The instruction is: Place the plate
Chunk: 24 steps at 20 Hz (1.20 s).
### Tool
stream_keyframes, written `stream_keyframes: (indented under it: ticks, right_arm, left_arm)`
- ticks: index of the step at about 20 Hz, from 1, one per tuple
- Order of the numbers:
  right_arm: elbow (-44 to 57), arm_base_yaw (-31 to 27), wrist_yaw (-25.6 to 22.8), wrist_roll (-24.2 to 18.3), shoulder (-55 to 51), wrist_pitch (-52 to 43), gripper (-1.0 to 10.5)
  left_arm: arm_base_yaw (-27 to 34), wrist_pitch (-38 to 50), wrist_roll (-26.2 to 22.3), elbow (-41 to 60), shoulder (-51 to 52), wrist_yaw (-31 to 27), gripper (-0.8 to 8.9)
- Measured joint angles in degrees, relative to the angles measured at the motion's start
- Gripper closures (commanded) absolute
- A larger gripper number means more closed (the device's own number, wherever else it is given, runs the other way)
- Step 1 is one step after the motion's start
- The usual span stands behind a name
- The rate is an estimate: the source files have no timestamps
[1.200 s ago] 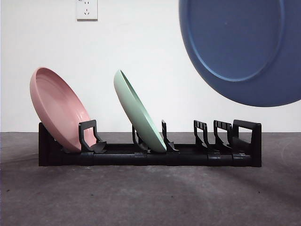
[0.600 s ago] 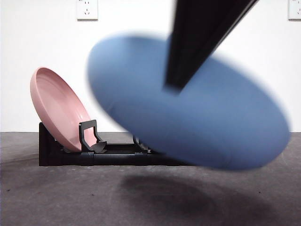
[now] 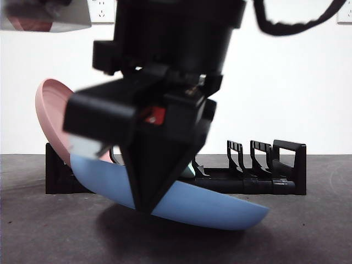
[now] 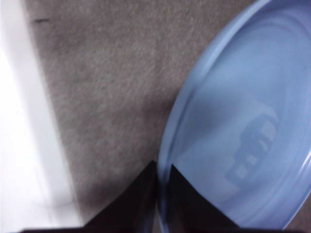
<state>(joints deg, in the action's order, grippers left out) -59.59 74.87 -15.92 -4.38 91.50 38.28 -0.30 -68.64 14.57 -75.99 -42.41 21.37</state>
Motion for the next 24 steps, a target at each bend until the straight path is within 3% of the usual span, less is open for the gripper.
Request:
stream_keyframes:
  ticks: [2,8,14,19,24]
  right_arm:
    - [-0.02,-0.83,0.22,-0.44,0.87,-0.35,9.4]
    - [-0.02,-2.38,4.37,-0.44,1.95,0.52,7.6]
    - [-6.60,-3.06,15.17,6.54,1.90,10.43,6.7]
    - [-14.14,-6.25,14.38,11.63,-4.72,19.21,6.7]
    - [-15.65,-13.86,12.70,17.49,-17.14,23.28,6.7]
  left_arm:
    - [0.00,0.00,0.00,0.00,0.00,0.00,4.42]
    - [0.00,0.00,0.00,0.00,0.00,0.00,4.42]
    - [0.00,0.13,0.00,0.00,0.00,0.00,4.42]
    - [-0.26,0.66,0.02,-0.02,-2.29,0.00,4.37]
    - [-2.69,6.47,0.00,-0.02,-13.79,-0.04,4.38]
